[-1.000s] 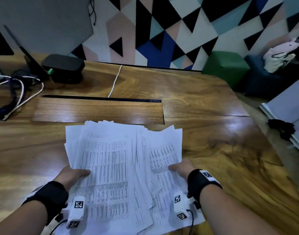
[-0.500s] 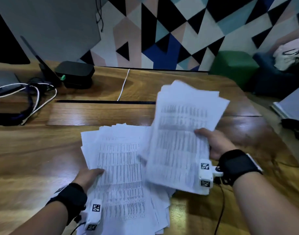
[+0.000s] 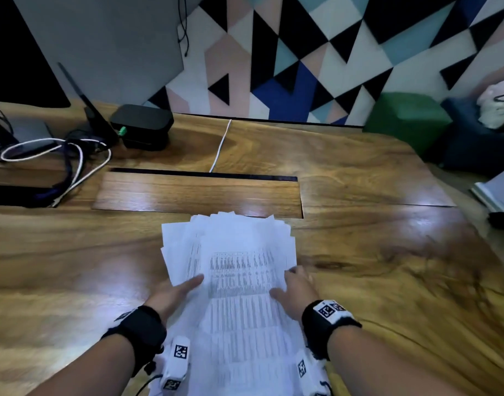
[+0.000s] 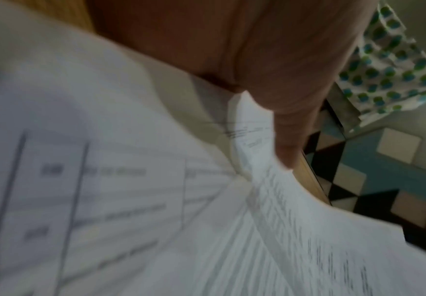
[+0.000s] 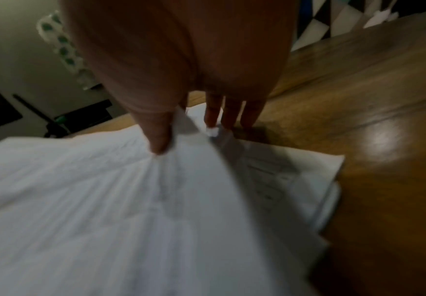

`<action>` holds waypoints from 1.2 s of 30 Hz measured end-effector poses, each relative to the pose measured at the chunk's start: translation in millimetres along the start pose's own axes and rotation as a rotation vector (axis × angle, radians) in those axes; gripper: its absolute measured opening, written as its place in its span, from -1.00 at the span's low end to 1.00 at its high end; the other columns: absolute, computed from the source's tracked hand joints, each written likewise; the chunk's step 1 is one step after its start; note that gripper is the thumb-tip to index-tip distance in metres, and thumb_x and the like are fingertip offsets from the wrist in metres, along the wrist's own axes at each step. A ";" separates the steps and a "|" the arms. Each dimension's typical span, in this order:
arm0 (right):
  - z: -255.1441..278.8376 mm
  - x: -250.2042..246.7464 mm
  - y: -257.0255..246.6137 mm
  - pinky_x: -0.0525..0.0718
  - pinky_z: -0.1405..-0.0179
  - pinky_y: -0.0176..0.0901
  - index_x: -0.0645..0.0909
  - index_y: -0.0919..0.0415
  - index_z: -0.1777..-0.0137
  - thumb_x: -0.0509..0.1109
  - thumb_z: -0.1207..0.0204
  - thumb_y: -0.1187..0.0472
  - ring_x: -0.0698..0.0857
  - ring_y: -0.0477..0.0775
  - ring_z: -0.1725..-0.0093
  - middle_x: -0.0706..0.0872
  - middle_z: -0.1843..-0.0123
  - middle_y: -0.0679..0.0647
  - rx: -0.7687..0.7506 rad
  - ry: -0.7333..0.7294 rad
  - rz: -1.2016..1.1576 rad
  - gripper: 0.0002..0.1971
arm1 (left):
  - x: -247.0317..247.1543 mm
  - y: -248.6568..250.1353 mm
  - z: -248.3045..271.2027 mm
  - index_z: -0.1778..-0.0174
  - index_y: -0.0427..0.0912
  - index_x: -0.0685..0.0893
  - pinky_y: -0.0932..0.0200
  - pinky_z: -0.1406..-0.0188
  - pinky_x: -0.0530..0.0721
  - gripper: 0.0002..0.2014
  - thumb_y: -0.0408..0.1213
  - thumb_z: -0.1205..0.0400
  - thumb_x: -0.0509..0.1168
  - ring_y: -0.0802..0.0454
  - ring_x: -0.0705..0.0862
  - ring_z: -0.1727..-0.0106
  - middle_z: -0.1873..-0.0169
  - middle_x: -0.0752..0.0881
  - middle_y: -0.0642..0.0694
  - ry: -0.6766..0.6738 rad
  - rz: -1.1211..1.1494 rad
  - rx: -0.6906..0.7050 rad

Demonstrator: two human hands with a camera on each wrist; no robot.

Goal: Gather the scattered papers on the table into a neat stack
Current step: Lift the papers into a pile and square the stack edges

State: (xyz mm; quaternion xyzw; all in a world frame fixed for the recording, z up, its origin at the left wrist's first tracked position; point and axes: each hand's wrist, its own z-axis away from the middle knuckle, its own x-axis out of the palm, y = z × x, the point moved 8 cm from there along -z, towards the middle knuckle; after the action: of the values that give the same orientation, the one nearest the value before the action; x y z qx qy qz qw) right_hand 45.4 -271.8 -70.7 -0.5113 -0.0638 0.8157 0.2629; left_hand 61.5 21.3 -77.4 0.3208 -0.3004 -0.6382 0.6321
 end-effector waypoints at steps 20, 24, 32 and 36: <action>17.9 33.1 38.7 0.62 -0.39 0.25 0.67 0.14 -0.33 0.76 0.09 -0.28 0.80 0.17 -0.19 0.84 -0.18 0.06 0.227 -0.283 -1.122 -0.05 | 30.5 -13.6 15.7 -0.19 -0.19 0.72 0.21 0.07 0.58 -0.69 -0.24 -0.54 0.48 0.14 0.73 0.12 0.24 0.80 0.14 0.069 0.029 0.040; 57.9 47.2 36.1 0.68 -0.29 -0.01 0.64 0.19 -0.36 0.55 -0.42 -0.14 0.80 0.08 -0.18 0.81 -0.23 0.06 0.209 -0.482 -0.915 -0.41 | 23.3 -52.4 28.9 -0.18 -0.23 0.75 0.08 0.00 0.73 -0.62 -0.15 -0.49 0.49 0.03 0.83 0.03 0.08 0.87 0.02 -0.035 -0.123 -0.023; 8.8 -7.1 37.0 0.65 -0.34 0.25 0.72 0.33 -0.17 0.46 -0.52 0.42 0.81 0.27 -0.14 0.83 -0.14 0.25 0.136 -0.186 -1.125 -0.76 | 28.3 -2.4 5.7 -0.19 -0.44 0.70 -0.19 -0.14 0.72 -0.68 -0.53 -0.51 0.45 -0.26 0.81 0.00 -0.08 0.80 -0.39 -0.043 -0.046 -0.009; 9.1 10.0 18.2 0.67 -0.29 0.36 0.72 0.33 -0.23 0.68 -0.24 0.28 0.82 0.32 -0.10 0.84 -0.11 0.26 0.214 -0.311 -1.109 -0.49 | 55.0 7.8 9.1 -0.14 -0.47 0.68 -0.03 0.12 0.74 -0.69 -0.70 -0.48 0.36 -0.15 0.82 0.30 0.09 0.82 -0.39 -0.139 0.006 -0.051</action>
State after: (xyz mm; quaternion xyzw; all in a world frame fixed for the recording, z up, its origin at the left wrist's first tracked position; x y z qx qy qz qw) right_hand 27.5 -280.8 -81.2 -0.2465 -0.2770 0.6235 0.6883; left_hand 59.4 -34.0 -67.3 0.2585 -0.3284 -0.6644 0.6195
